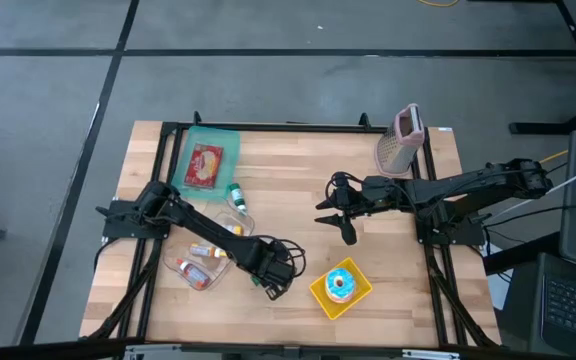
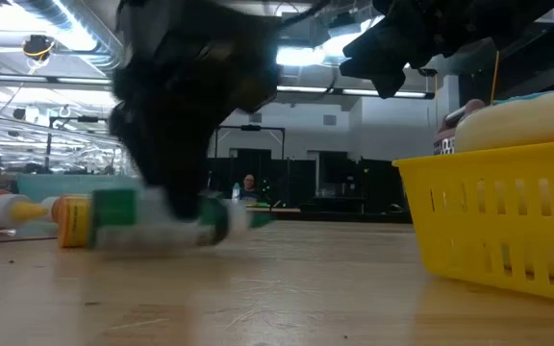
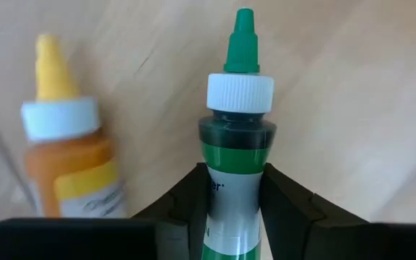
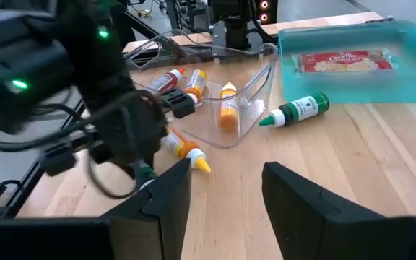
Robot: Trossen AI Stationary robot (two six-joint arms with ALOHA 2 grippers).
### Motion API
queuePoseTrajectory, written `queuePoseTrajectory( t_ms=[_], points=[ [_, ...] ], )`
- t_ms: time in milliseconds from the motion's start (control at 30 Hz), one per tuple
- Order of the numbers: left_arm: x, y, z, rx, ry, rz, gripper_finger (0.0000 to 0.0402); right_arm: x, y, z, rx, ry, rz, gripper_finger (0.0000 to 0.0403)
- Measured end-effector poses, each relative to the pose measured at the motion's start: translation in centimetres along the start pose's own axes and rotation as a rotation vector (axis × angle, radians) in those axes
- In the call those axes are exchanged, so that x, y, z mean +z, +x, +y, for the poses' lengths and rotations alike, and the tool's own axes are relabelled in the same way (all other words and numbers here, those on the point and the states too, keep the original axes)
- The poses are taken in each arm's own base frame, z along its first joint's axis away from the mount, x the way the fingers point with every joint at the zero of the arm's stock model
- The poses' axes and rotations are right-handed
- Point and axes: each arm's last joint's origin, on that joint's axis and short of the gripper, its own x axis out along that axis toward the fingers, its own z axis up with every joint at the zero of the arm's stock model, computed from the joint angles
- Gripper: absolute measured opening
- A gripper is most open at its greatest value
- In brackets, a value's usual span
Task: Pick & Place Food Item
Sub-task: Put the bottom green food coloring bottle into the transparent bin
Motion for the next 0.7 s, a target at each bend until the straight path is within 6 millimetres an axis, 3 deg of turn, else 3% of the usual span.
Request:
queuePoseTrajectory(
  t_ms=[200, 367, 567, 700],
  points=[
    [1.8, -3.9, -2.2, -0.049, 0.13, -0.142, 0.01, 0.0, 0.0, 0.0, 0.0, 0.0, 0.0, 0.0168],
    [3.1, -8.3, -2.9, 0.026, 0.256, -0.274, 0.01, 0.0, 0.0, 0.0, 0.0, 0.0, 0.0, 0.0168],
    [2.5, -12.1, -1.4, 0.268, 0.432, -0.24, 0.0099, 0.0, 0.0, 0.0, 0.0, 0.0, 0.001, 0.0168],
    [1.2, -13.0, 0.0, 0.437, 0.489, -0.148, 0.0099, 0.0, 0.0, 0.0, 0.002, -0.001, 0.001, 0.0168]
  ],
)
